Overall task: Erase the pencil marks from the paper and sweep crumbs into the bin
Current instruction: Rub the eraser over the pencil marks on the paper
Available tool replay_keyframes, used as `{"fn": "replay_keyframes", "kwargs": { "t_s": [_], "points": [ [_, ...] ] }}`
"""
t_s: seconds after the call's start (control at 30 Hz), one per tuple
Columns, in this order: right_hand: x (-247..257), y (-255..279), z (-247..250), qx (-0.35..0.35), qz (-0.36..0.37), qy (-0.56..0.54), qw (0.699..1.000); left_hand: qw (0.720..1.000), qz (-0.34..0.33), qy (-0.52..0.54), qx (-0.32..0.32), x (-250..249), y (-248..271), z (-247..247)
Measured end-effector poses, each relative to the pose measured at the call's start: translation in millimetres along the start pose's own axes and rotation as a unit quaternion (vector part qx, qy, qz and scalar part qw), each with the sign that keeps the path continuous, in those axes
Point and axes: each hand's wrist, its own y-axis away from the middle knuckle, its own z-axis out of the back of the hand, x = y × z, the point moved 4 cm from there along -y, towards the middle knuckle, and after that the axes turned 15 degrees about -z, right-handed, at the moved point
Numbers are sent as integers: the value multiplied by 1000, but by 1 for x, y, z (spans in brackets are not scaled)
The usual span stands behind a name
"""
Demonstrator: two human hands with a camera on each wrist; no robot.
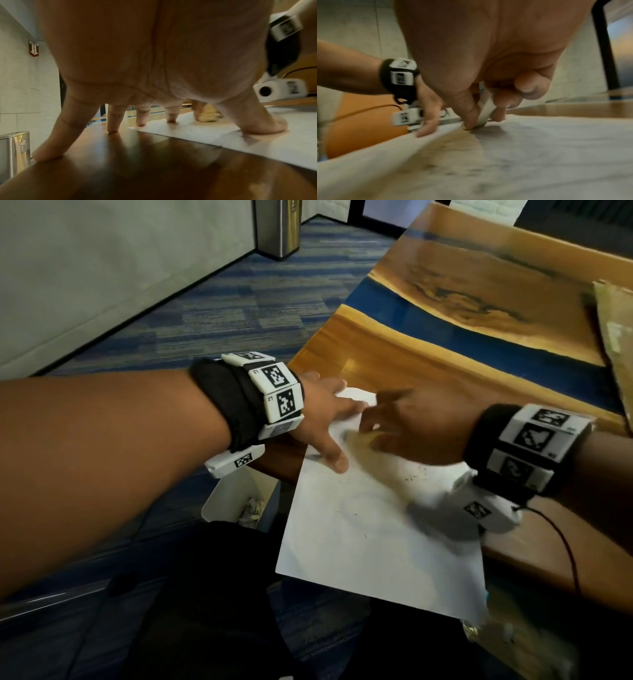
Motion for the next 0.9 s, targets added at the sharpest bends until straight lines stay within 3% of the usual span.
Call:
{"fn": "replay_keyframes", "kwargs": {
  "t_s": [0.07, 0.1, 0.2, 0.23, 0.37, 0.5, 0.53, 0.67, 0.8, 0.83, 0.9],
  "points": [
    [-15, -6, 2, -33, -57, 7, 998, 1000, 5, -6, 6, -1, 0, 1],
    [-12, -4, 1, -41, -49, 11, 998, 1000, 6, -5, 9, -1, 0, 1],
    [18, 11, -4, -18, 57, 5, 998, 1000, 3, 1, 8, -2, 0, 0],
    [19, 11, -3, -11, 58, 1, 998, 1000, 3, 1, 9, -1, -1, 0],
    [-15, -9, -1, -46, -80, -2, 996, 1000, 9, -5, 17, -3, 0, 1],
    [16, 8, -7, -21, 42, -34, 998, 1000, 1, 10, 8, -2, 0, 0],
    [14, 8, -6, -16, 43, -34, 998, 1000, 1, 11, 11, -2, 0, 1],
    [-19, -14, -2, -47, -83, -18, 995, 1000, 7, -4, 19, -5, 2, 3],
    [15, 5, -6, -16, 43, -38, 998, 1000, 2, 17, 11, -3, 2, 2],
    [16, 6, -5, -7, 51, -37, 998, 1000, 1, 16, 13, -3, 2, 2],
    [-3, -4, -3, -8, -9, -36, 999, 1000, 5, 8, 20, -5, 2, 2]
  ]
}}
